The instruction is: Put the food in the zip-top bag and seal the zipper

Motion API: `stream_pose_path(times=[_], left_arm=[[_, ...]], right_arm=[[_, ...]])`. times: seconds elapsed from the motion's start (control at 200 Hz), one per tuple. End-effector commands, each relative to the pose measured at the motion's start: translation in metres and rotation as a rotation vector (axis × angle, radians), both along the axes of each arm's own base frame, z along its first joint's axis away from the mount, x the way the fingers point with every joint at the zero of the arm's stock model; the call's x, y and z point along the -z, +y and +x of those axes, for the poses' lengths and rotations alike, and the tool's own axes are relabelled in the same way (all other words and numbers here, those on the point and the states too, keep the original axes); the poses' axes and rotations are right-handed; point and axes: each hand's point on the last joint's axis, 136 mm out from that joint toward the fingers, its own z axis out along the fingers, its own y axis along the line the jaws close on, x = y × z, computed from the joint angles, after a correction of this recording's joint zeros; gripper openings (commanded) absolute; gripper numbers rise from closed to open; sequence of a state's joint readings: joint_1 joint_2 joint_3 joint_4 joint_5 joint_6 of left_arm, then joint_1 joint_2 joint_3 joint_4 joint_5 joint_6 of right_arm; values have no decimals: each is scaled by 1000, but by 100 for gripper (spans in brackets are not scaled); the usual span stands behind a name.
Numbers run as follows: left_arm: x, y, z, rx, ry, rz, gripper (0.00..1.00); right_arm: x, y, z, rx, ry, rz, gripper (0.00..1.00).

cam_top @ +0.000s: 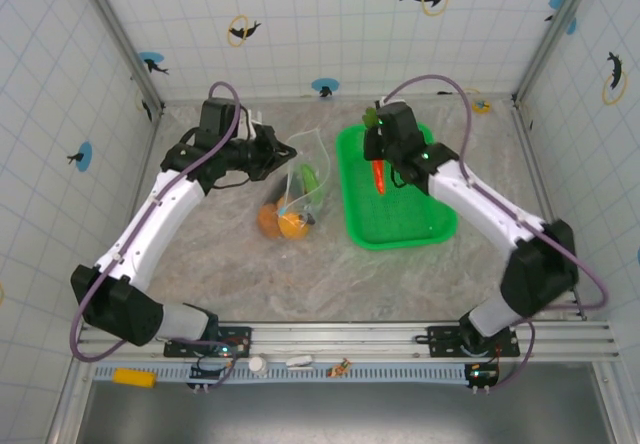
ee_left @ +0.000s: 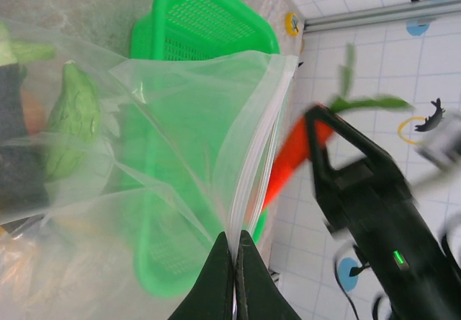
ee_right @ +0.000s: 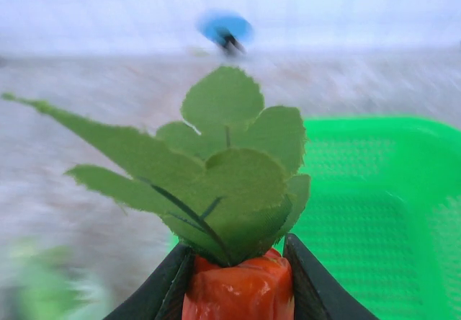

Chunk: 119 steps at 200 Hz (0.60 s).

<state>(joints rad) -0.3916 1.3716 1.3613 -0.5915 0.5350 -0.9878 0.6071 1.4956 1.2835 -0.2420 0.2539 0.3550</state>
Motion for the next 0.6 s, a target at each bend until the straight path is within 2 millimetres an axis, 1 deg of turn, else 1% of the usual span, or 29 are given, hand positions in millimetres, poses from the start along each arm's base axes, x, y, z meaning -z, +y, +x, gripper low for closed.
stream_pose_path(times=[0.0,0.025,0.085,0.215,0.3,0.365,0.45,0.5,0.591], left_arm=[[-13,3,1,-34,-27,-48,0],[-12,3,1,-40,-26,-48,0],[-11,4,0,-51,-18,-54,0],[-12,4,1,-80,-17,-97,0],[-16,3,3,-97,-21,-124,0],[-17,3,4,-109,-20,-142,0],[-17,2,5,-118,-12,-172,0],[-17,0,5,-123,-7,-195,0],[-20,-1,7,-136,-6,-233,0]], right_arm=[[-70,12,-16,-95,-269,255,32],[-84,13,-23,-120,-327,303,32],[-107,17,-40,-177,-419,394,31],[-132,42,-62,-336,-469,493,32],[-161,52,-79,-405,-557,538,33],[-180,57,-93,-441,-645,558,36],[-190,64,-103,-472,-711,592,37],[-193,69,-105,-486,-730,620,38],[-192,79,-104,-487,-752,641,37]])
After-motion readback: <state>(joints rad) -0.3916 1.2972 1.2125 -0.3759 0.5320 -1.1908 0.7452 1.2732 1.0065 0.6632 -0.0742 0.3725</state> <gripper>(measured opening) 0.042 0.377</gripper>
